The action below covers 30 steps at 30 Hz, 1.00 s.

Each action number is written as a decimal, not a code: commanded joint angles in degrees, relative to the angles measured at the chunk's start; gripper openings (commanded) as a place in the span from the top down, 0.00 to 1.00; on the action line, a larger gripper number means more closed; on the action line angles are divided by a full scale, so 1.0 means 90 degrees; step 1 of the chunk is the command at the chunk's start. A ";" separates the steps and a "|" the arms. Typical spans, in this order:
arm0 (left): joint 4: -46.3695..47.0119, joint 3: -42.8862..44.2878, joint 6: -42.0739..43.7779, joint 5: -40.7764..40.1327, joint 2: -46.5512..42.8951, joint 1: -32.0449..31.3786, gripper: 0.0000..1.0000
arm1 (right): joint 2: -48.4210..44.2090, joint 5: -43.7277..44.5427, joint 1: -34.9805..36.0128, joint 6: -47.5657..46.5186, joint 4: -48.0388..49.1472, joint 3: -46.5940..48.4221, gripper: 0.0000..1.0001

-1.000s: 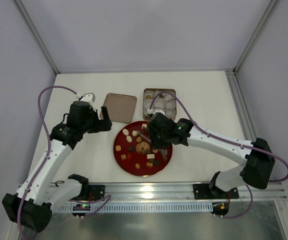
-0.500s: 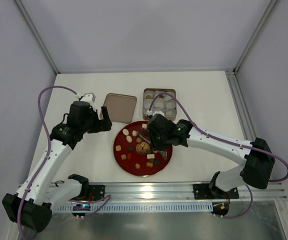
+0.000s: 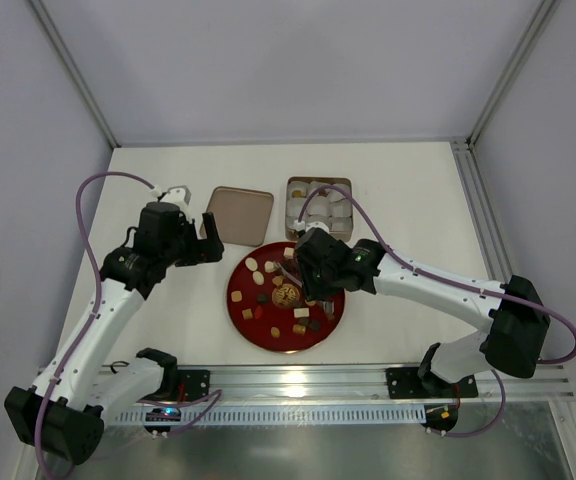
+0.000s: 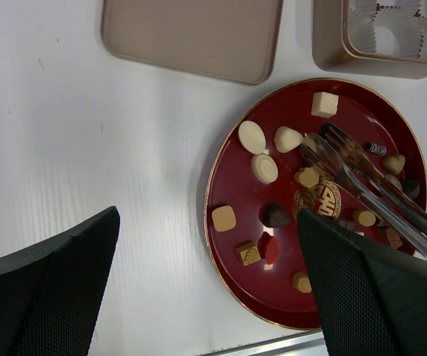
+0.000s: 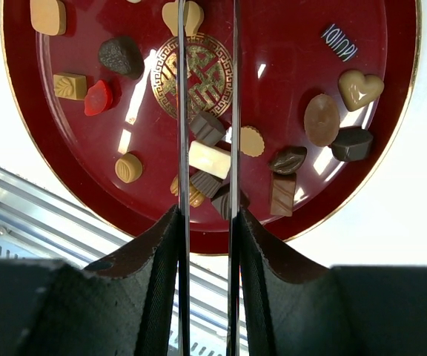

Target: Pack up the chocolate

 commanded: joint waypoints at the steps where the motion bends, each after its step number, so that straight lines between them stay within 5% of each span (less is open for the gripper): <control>1: 0.0048 0.0036 0.0000 0.0027 -0.0005 -0.0012 0.00 | -0.0112 0.0237 0.0032 0.0077 -0.0045 0.0139 0.68; 30: 0.0048 0.0046 -0.0010 0.0037 -0.0054 -0.0012 0.00 | -0.0747 -0.0036 -0.0505 -0.0275 -0.0563 0.0881 0.68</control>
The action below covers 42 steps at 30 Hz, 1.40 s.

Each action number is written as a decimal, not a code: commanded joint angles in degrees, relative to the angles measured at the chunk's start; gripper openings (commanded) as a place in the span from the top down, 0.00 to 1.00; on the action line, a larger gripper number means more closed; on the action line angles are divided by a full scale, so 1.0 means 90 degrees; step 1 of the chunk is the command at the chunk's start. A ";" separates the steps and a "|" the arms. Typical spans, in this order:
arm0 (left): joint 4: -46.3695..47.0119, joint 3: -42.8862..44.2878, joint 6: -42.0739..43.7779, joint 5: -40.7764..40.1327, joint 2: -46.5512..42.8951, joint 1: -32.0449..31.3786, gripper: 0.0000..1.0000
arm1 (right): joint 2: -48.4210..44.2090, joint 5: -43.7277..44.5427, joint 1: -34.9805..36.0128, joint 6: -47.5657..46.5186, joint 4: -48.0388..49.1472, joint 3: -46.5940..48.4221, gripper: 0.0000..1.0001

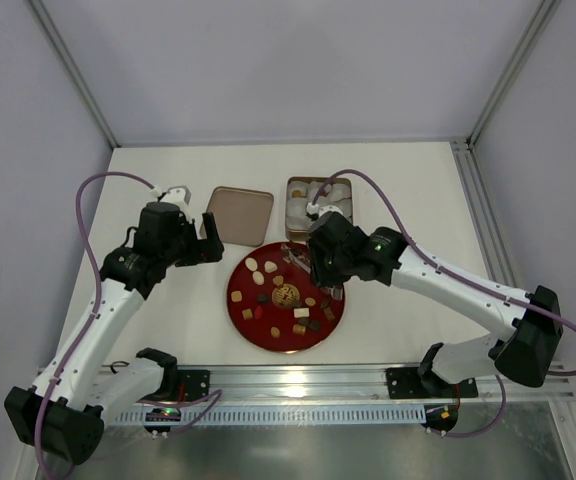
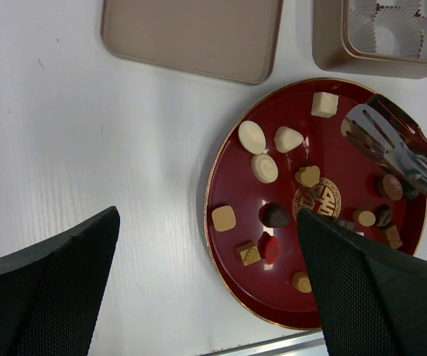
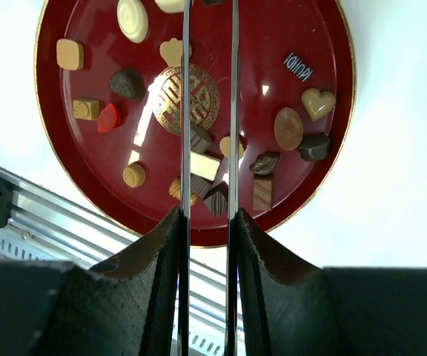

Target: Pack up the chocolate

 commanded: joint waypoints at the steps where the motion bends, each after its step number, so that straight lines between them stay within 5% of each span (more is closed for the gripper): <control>1: 0.0048 0.0046 -0.0008 0.0037 -0.0052 -0.0012 0.00 | -0.0341 -0.0143 -0.0177 -0.0180 0.0047 0.0373 0.68; 10: 0.0058 0.0055 -0.0008 0.0056 -0.0022 -0.0012 0.00 | -0.0371 -0.0582 -0.1641 -0.0737 0.0203 0.0783 0.68; 22: 0.0058 0.0046 0.0012 -0.0002 -0.0012 -0.0012 0.00 | 0.1170 -0.0826 -0.3360 -0.1147 0.0759 0.1730 0.68; 42: 0.0058 0.0046 0.0012 0.0027 0.0007 -0.0012 0.00 | 0.2266 -0.0553 -0.3586 -0.1177 0.0828 0.2171 0.64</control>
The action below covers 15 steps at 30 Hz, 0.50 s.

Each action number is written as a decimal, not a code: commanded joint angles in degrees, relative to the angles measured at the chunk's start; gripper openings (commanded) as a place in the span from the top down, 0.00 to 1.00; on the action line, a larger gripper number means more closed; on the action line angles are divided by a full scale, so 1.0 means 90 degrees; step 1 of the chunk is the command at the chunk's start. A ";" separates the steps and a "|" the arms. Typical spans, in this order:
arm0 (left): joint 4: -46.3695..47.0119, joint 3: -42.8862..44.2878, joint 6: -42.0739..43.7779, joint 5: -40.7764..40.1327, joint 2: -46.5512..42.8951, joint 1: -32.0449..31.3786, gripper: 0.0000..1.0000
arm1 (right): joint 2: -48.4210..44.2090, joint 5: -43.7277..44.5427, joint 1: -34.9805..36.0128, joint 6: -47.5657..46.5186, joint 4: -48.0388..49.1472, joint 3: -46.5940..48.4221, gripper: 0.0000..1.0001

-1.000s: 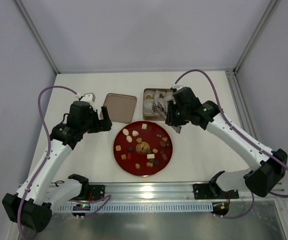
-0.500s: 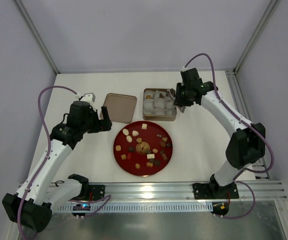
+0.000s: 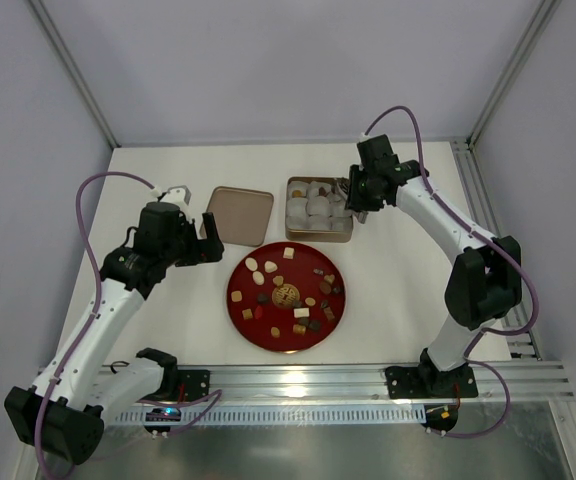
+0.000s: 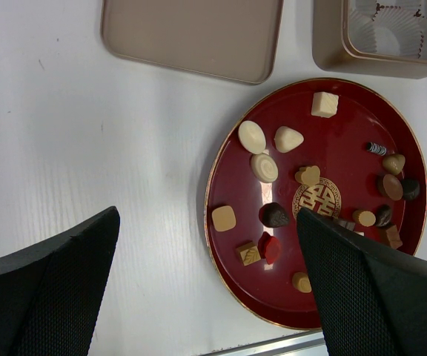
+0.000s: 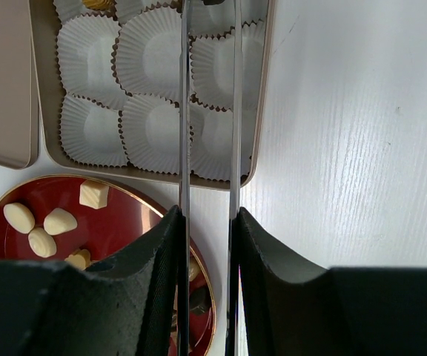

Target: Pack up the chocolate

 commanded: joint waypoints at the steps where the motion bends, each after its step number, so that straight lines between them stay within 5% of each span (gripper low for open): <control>1: 0.0058 0.0036 0.0009 0.0027 0.0014 -0.0012 0.00 | -0.0043 0.0110 -0.0023 -0.0060 0.0194 0.0247 0.64; 15: 0.0058 0.0046 0.0009 0.0037 0.0034 -0.0012 0.00 | -0.0151 0.0100 -0.0023 -0.0069 0.0233 0.0101 0.55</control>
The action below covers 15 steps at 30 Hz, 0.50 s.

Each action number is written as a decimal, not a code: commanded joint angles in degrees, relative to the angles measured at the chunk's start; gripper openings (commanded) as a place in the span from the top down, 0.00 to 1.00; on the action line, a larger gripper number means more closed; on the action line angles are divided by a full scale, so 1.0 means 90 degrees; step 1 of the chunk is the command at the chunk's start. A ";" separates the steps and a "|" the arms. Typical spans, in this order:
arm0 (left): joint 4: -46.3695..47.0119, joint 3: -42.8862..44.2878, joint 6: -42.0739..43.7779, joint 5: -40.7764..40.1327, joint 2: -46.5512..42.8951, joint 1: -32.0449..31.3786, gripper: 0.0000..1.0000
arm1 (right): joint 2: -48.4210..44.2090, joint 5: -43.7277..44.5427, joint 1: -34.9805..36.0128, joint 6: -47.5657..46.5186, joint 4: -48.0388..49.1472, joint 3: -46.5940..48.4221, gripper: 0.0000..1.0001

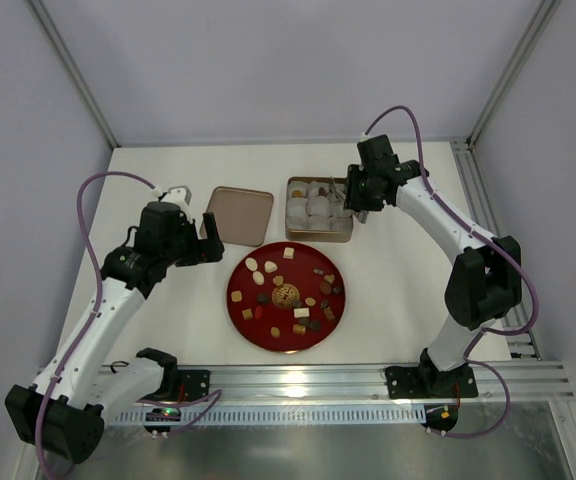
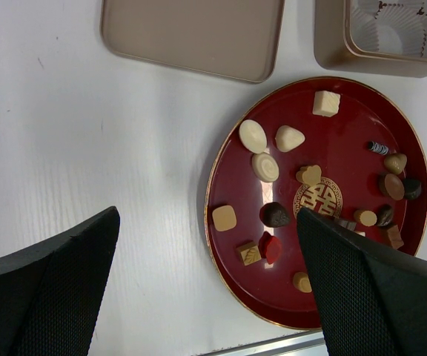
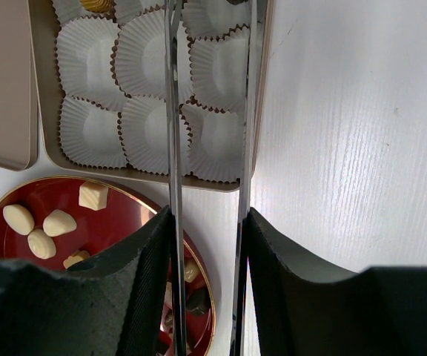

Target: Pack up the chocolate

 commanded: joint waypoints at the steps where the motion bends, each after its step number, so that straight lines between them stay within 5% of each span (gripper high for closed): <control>1: 0.0058 0.0036 0.0009 0.0027 -0.0010 -0.0022 0.00 | -0.0161 0.0066 -0.0023 -0.0067 0.0190 0.0101 0.55; 11: 0.0058 0.0036 0.0009 0.0037 -0.0020 -0.0012 0.00 | -0.1273 0.0076 0.0542 0.0011 0.0092 -0.0562 0.55; 15: 0.0058 0.0046 0.0009 0.0017 -0.0029 -0.0012 0.00 | -0.2150 0.0154 0.1545 0.0206 0.0004 -0.1207 0.55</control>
